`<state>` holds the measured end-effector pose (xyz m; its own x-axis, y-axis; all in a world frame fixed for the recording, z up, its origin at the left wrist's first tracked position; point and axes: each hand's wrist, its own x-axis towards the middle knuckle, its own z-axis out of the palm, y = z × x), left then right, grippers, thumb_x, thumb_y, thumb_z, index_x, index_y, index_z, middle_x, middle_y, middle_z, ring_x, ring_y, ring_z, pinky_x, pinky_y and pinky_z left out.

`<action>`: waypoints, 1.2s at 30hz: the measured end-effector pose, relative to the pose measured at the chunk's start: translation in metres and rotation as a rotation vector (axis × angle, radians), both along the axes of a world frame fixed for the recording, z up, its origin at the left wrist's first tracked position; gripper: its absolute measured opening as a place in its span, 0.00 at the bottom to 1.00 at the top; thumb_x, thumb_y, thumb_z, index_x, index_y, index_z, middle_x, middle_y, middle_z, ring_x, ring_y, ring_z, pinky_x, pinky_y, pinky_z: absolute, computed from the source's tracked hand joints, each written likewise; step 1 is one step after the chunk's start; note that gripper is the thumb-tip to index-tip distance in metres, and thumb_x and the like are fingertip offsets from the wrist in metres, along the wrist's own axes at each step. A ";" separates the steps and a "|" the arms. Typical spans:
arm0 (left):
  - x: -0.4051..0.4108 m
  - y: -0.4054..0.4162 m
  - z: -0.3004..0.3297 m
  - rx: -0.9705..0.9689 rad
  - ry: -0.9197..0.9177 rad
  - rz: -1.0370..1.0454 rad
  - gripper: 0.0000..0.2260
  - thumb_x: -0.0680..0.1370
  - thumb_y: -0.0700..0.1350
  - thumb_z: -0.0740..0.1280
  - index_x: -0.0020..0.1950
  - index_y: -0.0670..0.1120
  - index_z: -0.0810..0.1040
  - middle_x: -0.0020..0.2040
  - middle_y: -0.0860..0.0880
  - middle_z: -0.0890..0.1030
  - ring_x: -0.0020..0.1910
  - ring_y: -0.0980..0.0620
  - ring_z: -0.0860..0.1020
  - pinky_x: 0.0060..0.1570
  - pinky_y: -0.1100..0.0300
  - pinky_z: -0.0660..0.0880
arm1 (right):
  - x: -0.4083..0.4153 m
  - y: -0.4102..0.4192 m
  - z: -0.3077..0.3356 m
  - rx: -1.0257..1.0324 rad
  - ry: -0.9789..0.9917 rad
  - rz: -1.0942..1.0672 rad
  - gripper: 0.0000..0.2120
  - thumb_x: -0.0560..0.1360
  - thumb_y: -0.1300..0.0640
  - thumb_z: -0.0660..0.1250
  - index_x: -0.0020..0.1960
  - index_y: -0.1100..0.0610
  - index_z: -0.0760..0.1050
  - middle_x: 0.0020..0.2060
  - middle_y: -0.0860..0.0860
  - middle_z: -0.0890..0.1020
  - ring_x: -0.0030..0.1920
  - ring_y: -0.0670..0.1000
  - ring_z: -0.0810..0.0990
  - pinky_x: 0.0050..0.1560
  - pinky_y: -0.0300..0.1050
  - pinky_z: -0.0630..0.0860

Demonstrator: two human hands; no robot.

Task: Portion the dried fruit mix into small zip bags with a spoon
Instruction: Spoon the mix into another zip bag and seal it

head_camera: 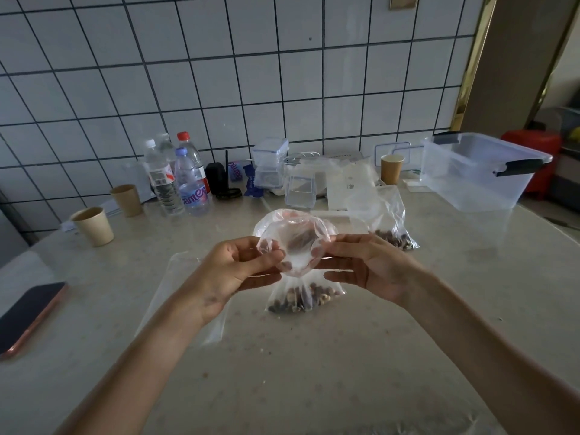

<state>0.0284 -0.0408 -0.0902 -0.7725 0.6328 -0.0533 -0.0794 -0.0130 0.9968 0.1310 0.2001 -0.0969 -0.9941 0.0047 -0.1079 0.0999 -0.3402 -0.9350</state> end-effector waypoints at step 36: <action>0.003 -0.002 0.024 -0.570 1.462 0.053 0.09 0.75 0.51 0.78 0.53 0.54 0.83 0.44 0.60 0.84 0.30 0.59 0.79 0.39 0.55 0.78 | 0.007 -0.027 0.029 1.850 0.721 -0.079 0.24 0.74 0.60 0.78 0.67 0.58 0.76 0.60 0.56 0.84 0.65 0.61 0.79 0.72 0.54 0.69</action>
